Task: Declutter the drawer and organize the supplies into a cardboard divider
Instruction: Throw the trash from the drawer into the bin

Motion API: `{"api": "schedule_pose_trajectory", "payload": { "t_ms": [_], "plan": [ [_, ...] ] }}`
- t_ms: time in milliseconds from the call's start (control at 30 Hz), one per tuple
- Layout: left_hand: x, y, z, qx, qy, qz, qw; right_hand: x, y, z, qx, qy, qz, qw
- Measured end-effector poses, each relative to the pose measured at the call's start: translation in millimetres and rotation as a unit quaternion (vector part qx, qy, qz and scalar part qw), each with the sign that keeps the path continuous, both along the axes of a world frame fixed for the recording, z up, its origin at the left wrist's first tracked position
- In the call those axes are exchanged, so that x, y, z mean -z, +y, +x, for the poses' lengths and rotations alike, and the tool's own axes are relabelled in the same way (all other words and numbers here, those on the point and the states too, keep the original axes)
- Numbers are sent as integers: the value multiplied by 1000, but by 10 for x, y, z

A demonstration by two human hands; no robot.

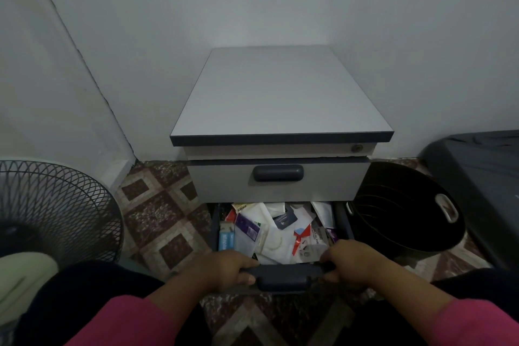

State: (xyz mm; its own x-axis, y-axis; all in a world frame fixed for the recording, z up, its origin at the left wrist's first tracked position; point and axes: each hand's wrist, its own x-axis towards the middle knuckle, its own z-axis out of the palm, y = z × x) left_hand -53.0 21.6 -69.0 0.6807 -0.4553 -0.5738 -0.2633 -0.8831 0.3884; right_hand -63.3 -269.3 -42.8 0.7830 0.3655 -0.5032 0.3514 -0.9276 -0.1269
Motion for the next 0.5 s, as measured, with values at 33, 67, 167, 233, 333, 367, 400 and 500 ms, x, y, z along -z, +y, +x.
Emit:
{"api": "schedule_pose_trajectory", "payload": {
  "t_ms": [33, 67, 167, 233, 333, 367, 400, 500],
  "plan": [
    [7, -8, -8, 0, -7, 3, 1000, -9, -11, 6, 1, -2, -1, 1000],
    [18, -12, -6, -1, -13, 6, 1000, -16, -19, 13, 1, -3, -3, 1000],
    [40, -10, 2, 5, -14, 17, 1000, -27, -26, 20, 4, -4, -3, 1000],
    [17, -22, -16, 12, -19, 20, 1000, -36, -28, 27, 9, 3, 0, 1000],
    [-24, -73, -41, 11, -41, 23, 999, -61, -42, 55, 16, 8, -3, 1000],
    [-41, -96, -46, 6, -47, 24, 999, -67, -50, 67, 17, 8, -5, 1000],
    [-47, -111, -45, 2, -48, 20, 999, -69, -60, 77, 19, 7, -6, 1000],
    [-62, -133, -33, -11, -23, 4, 1000, -65, -85, 90, 27, 5, -9, 1000]
  ]
}}
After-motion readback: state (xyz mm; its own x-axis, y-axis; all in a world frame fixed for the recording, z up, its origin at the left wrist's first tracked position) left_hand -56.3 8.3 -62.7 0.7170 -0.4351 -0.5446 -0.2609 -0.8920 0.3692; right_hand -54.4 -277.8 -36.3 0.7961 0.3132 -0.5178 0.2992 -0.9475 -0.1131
